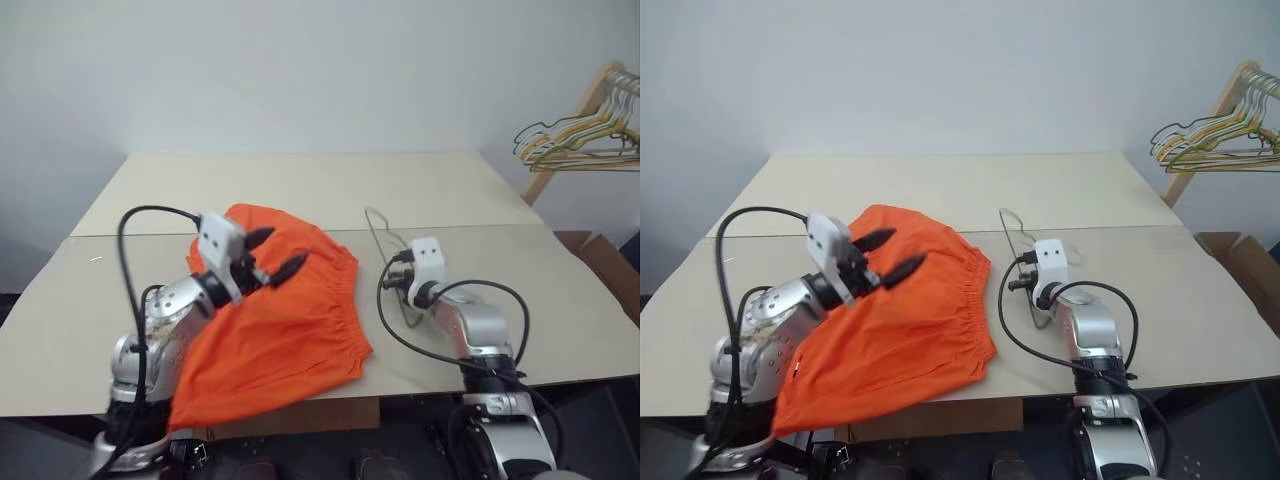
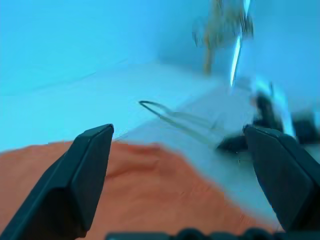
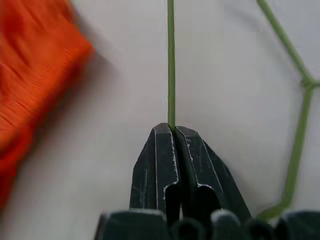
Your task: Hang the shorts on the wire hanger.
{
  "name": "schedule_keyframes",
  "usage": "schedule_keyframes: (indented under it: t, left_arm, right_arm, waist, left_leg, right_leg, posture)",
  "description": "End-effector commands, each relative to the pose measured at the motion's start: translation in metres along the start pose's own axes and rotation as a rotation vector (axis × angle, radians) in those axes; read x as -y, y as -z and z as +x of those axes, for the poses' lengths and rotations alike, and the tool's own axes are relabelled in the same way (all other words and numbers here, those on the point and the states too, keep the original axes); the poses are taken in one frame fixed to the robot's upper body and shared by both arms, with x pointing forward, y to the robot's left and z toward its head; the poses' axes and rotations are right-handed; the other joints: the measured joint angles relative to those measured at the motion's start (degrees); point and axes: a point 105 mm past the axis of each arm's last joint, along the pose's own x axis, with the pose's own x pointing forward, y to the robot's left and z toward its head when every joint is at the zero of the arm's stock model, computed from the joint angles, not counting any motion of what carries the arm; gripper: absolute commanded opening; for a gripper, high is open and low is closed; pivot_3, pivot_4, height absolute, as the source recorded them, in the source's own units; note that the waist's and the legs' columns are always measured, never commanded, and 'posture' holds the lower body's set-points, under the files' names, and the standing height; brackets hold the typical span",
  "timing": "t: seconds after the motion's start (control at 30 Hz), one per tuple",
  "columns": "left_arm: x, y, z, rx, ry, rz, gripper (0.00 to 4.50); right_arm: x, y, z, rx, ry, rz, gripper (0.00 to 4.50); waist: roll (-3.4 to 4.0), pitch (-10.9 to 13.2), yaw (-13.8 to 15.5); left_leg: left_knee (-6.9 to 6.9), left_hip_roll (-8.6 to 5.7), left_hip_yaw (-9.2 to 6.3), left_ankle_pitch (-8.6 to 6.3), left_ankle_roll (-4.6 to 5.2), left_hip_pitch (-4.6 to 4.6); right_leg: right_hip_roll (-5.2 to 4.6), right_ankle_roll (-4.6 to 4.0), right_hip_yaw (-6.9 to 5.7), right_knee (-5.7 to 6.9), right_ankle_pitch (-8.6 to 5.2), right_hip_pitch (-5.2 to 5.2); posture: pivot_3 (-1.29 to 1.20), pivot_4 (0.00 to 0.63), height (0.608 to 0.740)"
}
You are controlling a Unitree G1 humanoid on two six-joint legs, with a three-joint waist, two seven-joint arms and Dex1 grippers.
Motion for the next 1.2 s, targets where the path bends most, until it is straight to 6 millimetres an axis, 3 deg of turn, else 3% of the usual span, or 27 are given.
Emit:
schedule_keyframes:
  t: [0.03, 0.13, 0.3, 0.6, 0.73, 1.07, 1.1, 1.2]
  left_arm:
    - [0.004, -0.036, 0.007, 0.177, 0.065, -0.286, 4.5]
    - [0.004, -0.051, 0.014, 0.249, 0.1, -0.407, 4.5]
    - [0.009, -0.066, 0.028, 0.3, 0.135, -0.467, 4.5]
    - [0.015, -0.066, 0.04, 0.252, 0.136, -0.463, 4.5]
    - [0.015, -0.062, 0.042, 0.233, 0.118, -0.46, 3.65]
    - [0.01, -0.055, 0.046, 0.212, 0.071, -0.453, 0.23]
    - [0.011, -0.055, 0.047, 0.21, 0.074, -0.449, 0.04]
    - [0.013, -0.052, 0.048, 0.191, 0.068, -0.407, 0.04]
  right_arm:
    - [-0.024, -0.06, -0.025, 0.304, -0.122, -0.206, 0.03]
    - [-0.044, -0.083, -0.044, 0.489, -0.169, -0.328, 0.03]
    - [-0.077, -0.098, -0.069, 0.672, -0.268, -0.459, 0.03]
    - [-0.096, -0.091, -0.076, 0.723, -0.323, -0.563, 0.03]
    - [-0.098, -0.085, -0.072, 0.709, -0.315, -0.598, 0.0]
    - [-0.099, -0.078, -0.067, 0.694, -0.283, -0.643, 0.0]
    - [-0.098, -0.078, -0.066, 0.692, -0.279, -0.648, 0.0]
    - [-0.099, -0.076, -0.067, 0.68, -0.305, -0.658, 0.0]
  waist:
    - [0.01, 0.0, -0.1]
    - [0.01, 0.0, -0.3]
    - [0.02, 0.0, -0.3]
    - [0.02, 0.0, -0.2]
    - [0.02, 0.0, -0.1]
    - [0.02, 0.0, -0.1]
    - [0.02, 0.0, -0.1]
    - [0.02, 0.0, -0.1]
  left_leg:
    - [0.03, -0.02, -0.04, 0.0, 0.0, -0.13]
    - [0.05, -0.02, -0.07, 0.0, -0.01, -0.1]
    - [0.04, -0.06, -0.11, 0.02, -0.05, 0.03]
    - [0.04, -0.12, -0.13, 0.04, -0.1, 0.04]
    - [0.05, -0.12, -0.13, 0.05, -0.1, 0.04]
    - [0.04, -0.13, -0.13, 0.06, -0.12, 0.04]
    - [0.04, -0.13, -0.13, 0.06, -0.12, 0.04]
    - [0.05, -0.13, -0.13, 0.06, -0.12, 0.05]
  right_leg:
    - [0.0, 0.0, -0.01, 0.01, 0.01, -0.09]
    - [0.0, -0.02, -0.01, 0.0, 0.05, -0.07]
    - [0.04, -0.05, -0.01, 0.0, 0.07, 0.03]
    - [0.03, -0.07, 0.0, -0.05, 0.08, 0.06]
    - [0.04, -0.08, -0.01, -0.05, 0.08, 0.06]
    - [0.03, -0.08, 0.0, -0.06, 0.08, 0.06]
    - [0.03, -0.08, 0.0, -0.06, 0.08, 0.06]
    - [0.03, -0.08, 0.0, -0.06, 0.08, 0.07]
  posture:
    - [0.0, 0.0, 0.74]
    - [-0.01, 0.0, 0.74]
    - [-0.02, 0.0, 0.74]
    - [-0.03, 0.0, 0.74]
    - [-0.03, 0.0, 0.74]
    - [-0.03, 0.0, 0.74]
    - [-0.03, 0.0, 0.74]
    - [-0.04, 0.0, 0.74]
